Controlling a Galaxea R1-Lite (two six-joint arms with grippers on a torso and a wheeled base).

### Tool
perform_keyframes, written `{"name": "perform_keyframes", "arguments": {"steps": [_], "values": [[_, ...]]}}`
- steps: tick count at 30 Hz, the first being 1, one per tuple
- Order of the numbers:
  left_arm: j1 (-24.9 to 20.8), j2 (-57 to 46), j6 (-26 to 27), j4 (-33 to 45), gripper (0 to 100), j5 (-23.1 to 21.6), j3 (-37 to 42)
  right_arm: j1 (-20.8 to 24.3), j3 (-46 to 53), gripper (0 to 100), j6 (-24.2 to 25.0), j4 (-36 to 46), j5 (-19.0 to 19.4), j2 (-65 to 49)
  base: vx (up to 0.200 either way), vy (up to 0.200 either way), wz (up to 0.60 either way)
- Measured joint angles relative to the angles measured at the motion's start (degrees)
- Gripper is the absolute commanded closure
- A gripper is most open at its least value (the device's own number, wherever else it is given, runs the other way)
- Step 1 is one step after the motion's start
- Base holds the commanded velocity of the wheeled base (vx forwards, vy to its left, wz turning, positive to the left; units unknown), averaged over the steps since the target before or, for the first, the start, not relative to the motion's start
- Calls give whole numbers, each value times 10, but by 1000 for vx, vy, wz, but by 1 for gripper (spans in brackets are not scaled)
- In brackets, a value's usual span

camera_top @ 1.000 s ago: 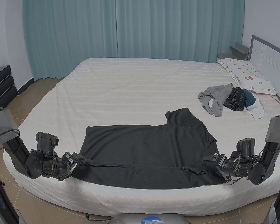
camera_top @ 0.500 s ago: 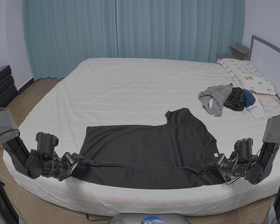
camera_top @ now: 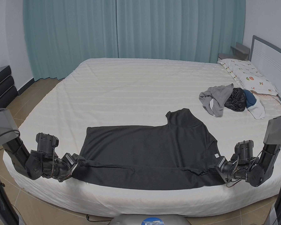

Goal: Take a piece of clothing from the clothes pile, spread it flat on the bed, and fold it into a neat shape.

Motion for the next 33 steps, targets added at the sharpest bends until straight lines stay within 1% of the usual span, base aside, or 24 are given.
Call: {"name": "perform_keyframes", "arguments": {"steps": [12, 15, 17, 18, 23, 33], "values": [[-1, 1, 0, 0, 0, 0, 1, -8, -6, 0, 8, -3, 1, 9, 0, 0, 0], [-1, 2, 0, 0, 0, 0, 1, -9, -9, 0, 31, -12, 1, 13, 0, 0, 0], [-1, 2, 0, 0, 0, 0, 1, -9, -10, 0, 43, -33, 0, 16, 0, 0, 0], [-1, 2, 0, 0, 0, 0, 1, -9, -10, 100, 46, -41, -1, 18, 0, 0, 0], [-1, 2, 0, 0, 0, 0, 1, -7, -10, 100, 48, -57, -19, 30, 0, 0, 0], [0, 2, 0, 0, 0, 1, 1, -3, -5, 100, 48, -57, -29, 34, 0, 0, 0]]}}
